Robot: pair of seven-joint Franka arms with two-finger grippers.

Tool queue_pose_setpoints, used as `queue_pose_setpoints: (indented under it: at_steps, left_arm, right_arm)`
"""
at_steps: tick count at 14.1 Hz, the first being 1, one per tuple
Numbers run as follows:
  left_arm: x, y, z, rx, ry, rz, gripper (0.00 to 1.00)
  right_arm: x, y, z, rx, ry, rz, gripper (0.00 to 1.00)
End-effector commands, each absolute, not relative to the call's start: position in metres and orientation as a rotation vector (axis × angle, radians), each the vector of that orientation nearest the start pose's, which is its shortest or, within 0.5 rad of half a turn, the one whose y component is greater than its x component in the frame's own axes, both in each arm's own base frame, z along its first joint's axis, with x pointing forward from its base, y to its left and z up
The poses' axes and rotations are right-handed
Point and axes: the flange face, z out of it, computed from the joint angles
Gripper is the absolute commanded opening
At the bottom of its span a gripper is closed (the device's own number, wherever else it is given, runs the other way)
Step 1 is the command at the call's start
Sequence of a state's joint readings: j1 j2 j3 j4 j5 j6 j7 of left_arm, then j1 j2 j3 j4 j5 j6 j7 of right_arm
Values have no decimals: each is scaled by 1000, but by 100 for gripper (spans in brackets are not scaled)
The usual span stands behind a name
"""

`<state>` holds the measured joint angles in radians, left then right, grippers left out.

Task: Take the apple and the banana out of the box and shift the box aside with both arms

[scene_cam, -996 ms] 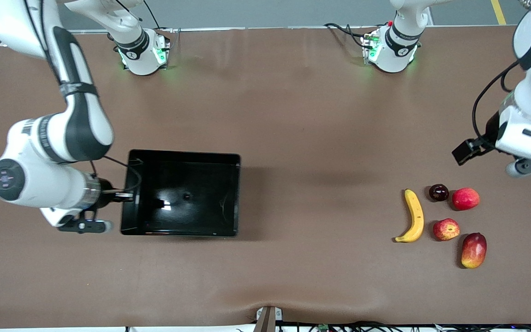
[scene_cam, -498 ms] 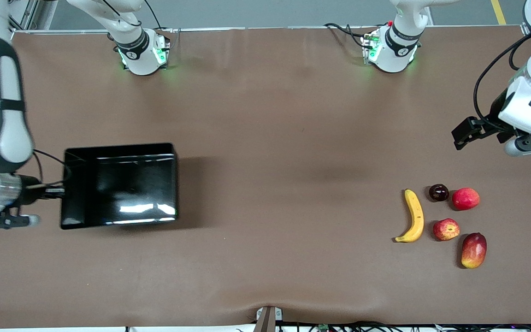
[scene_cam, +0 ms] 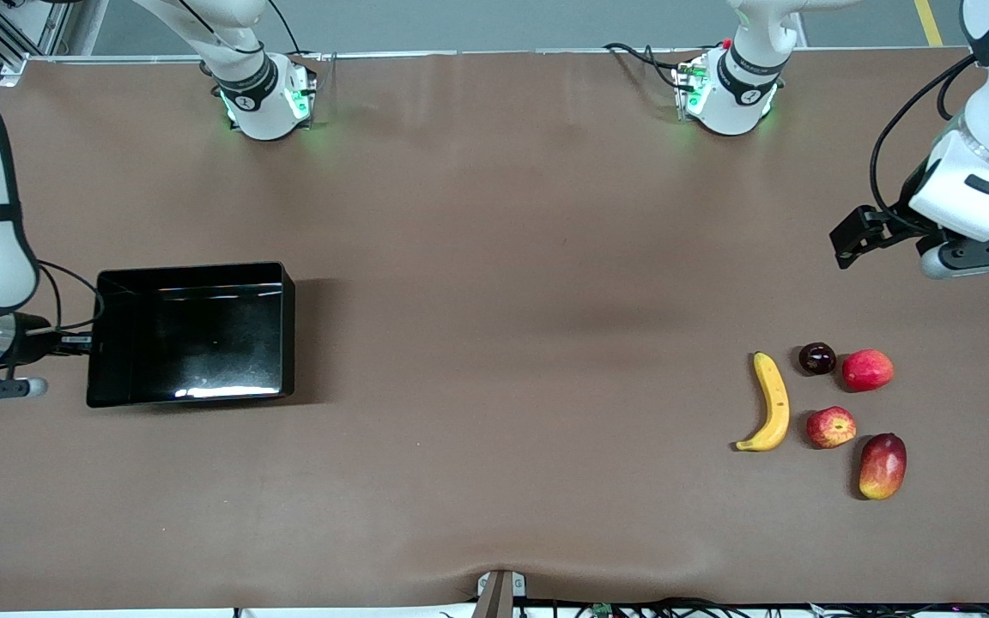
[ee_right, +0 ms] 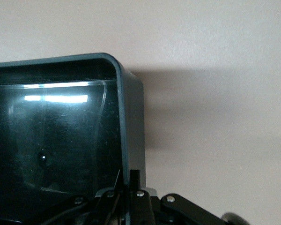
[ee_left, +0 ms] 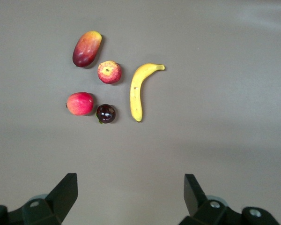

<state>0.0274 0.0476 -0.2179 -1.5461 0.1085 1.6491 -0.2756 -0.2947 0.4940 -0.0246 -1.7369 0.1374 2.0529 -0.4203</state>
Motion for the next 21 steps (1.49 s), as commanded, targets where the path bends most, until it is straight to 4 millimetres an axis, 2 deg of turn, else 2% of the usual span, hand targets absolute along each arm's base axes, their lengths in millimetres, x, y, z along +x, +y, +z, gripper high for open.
queue_pose_setpoints:
  at_steps: [1, 4, 5, 6, 7, 8, 9, 10, 13, 15, 17, 18, 19, 21]
  left_arm:
    - [555, -93, 630, -3095, -99, -126, 100]
    - [553, -93, 632, -3094, -69, -104, 100]
    - [551, -96, 632, -3094, -53, -94, 100]
    - [549, -97, 634, -3093, -57, -76, 100]
    - [544, -98, 635, -3092, -49, -26, 100]
    - [536, -100, 643, -3104, -48, -11, 100]
    - [531, -101, 649, -3119, -47, -25, 100]
    - [531, -100, 651, -3129, -54, -27, 100]
    - [531, -97, 663, -3142, -65, -60, 100]
    - [531, -96, 668, -3143, -67, -77, 100]
    - [531, -95, 671, -3134, -90, -92, 100]
    - [531, -93, 672, -3131, -81, -95, 100]
    - [531, -92, 670, -3142, -82, -87, 100]
    - [533, -92, 665, -3138, -82, -76, 100]
  right_arm:
    - [597, -202, 280, -2956, 0, 147, 0]
    - [583, -206, 258, -2965, 39, 133, 0]
    - [582, -209, 257, -2967, 46, 129, 0]
    - [582, -207, 256, -2966, 51, 134, 25]
    - [584, -208, 258, -2964, 64, 129, 99]
    - [584, -211, 259, -2959, 74, 130, 100]
    - [592, -205, 267, -2965, 54, 110, 100]
    - [603, -203, 282, -2970, 34, 84, 100]
    - [639, -203, 345, -2964, -32, 89, 100]
    - [658, -201, 386, -2982, -74, 23, 100]
    - [671, -181, 422, -3006, -153, -1, 100]
    - [677, -158, 441, -3010, -209, 17, 100]
    - [679, -146, 458, -3010, -205, 21, 100]
    - [675, -129, 477, -3008, -84, 44, 100]
